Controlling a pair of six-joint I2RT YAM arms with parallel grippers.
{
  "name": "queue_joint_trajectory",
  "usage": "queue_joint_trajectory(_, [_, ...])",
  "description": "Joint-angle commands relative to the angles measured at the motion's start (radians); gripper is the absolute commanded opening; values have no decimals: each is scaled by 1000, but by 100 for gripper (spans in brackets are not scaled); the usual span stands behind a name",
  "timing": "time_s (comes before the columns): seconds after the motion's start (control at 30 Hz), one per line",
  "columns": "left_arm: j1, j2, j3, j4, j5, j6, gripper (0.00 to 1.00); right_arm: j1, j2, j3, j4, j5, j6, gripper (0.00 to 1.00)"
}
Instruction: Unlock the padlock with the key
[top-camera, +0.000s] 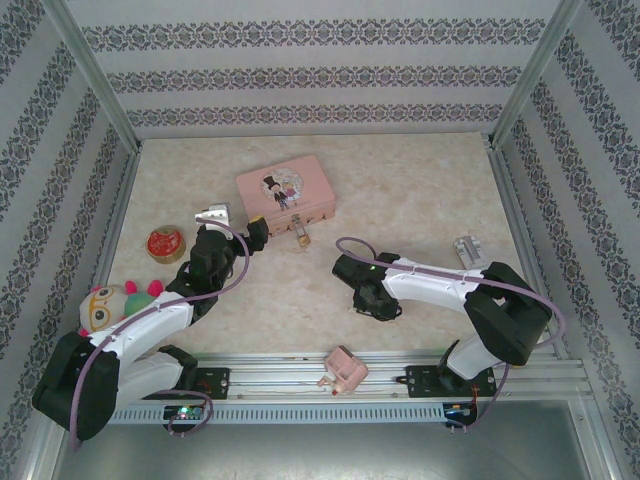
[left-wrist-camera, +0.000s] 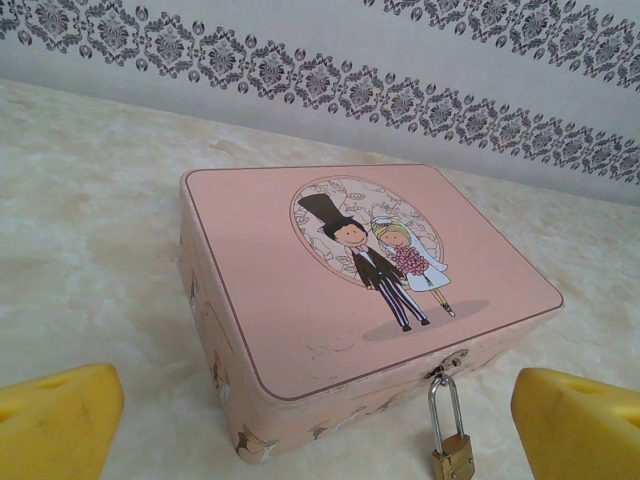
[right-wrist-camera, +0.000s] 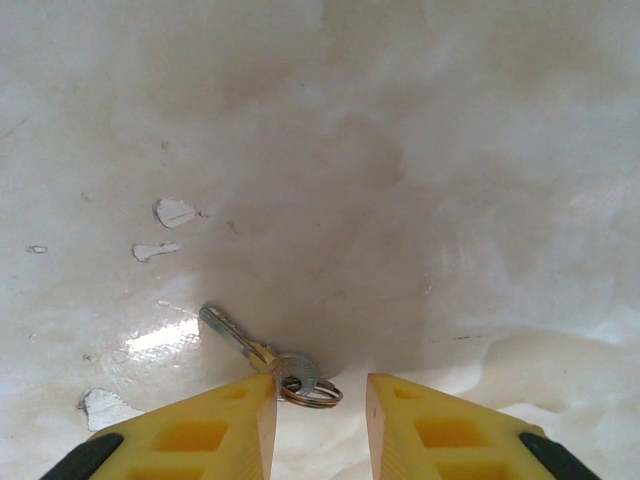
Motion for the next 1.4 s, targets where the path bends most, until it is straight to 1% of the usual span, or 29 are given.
queue_joint_trajectory(0.0, [-11, 2, 10, 40, -2, -3, 99, -2, 0, -19, -1, -1, 25, 30])
queue_joint_trajectory(0.63, [-11, -7, 8, 38, -15, 6, 99, 4, -66, -88, -9, -12, 86, 31])
queue_joint_trajectory(0.83, [-11, -9, 7, 36, -14, 6, 99, 2, -87, -91, 14, 17, 78, 26])
queue_joint_trajectory(1.07, [-11, -16, 7, 36, -21, 10, 99, -21, -83, -85, 48, 36, 24, 18])
queue_joint_trajectory(1.37, [-10, -16, 16, 32, -23, 9, 99, -35, -91, -73, 53, 58, -46, 14])
